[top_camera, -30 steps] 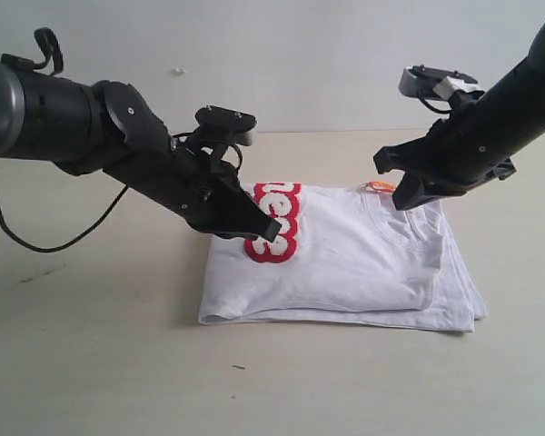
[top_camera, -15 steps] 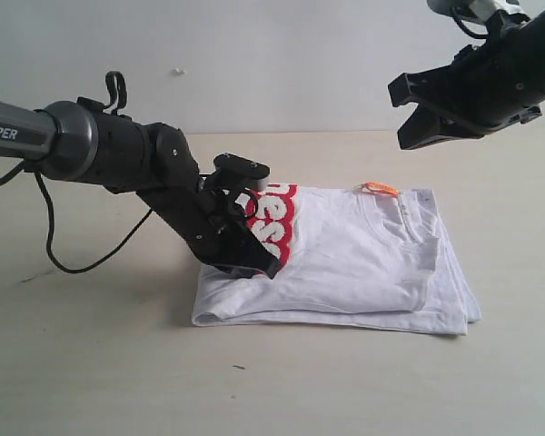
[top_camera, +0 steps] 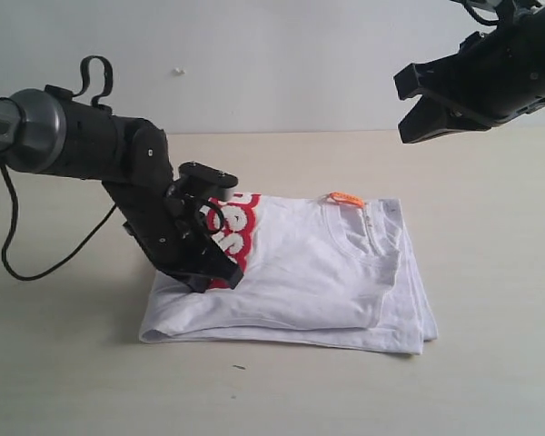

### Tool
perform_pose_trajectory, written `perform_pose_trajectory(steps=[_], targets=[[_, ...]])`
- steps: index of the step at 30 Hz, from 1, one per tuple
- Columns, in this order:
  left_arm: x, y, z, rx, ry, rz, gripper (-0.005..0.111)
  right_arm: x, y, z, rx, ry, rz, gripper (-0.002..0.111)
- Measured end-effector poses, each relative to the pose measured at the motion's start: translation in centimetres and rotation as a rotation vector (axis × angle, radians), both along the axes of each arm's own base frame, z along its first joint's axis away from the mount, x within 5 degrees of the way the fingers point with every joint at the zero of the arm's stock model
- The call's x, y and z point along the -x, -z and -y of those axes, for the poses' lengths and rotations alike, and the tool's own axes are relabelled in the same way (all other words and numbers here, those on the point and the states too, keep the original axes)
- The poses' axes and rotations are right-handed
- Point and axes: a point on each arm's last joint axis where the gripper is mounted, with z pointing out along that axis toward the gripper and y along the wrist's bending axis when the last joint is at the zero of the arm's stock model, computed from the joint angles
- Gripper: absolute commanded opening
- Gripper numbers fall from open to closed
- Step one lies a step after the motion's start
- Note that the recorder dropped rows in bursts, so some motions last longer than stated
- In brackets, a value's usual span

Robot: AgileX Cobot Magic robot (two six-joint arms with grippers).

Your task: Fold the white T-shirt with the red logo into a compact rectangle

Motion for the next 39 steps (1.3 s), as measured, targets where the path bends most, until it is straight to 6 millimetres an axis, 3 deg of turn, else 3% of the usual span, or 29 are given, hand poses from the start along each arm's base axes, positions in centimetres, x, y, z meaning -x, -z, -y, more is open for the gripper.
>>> perform_pose_trajectory(steps=[6,19,23,28,30,31,39], targets=[[0.4,-0.3,-1.3,-0.016,-0.020,-0.014,0.000,0.0,0.0,0.0,0.001,-0.003,-0.001,0.000],[1.4,-0.3,-0.3,-0.002,0.002,-0.043,0.000,0.0,0.0,0.0,0.000,-0.005,-0.004,0.000],[1.6,-1.2,-0.3,0.006,0.004,-0.033,0.000,0.0,0.0,0.0,0.000,-0.005,-0.004,0.000],[1.8,-5.2,-0.5,0.061,0.004,0.061,0.000,0.1,0.0,0.0,0.000,-0.006,-0.006,0.000],[2.1,-8.6,-0.7,0.115,0.001,0.156,0.000,0.2,-0.1,-0.1,-0.001,-0.010,-0.007,0.000],[2.1,-9.3,-0.8,0.126,0.000,0.175,0.000,0.3,-0.4,-0.1,-0.001,-0.011,0.000,0.000],[3.6,-15.5,-1.7,0.223,-0.003,0.341,0.000,3.9,-5.9,0.1,0.020,-0.025,0.194,0.000]])
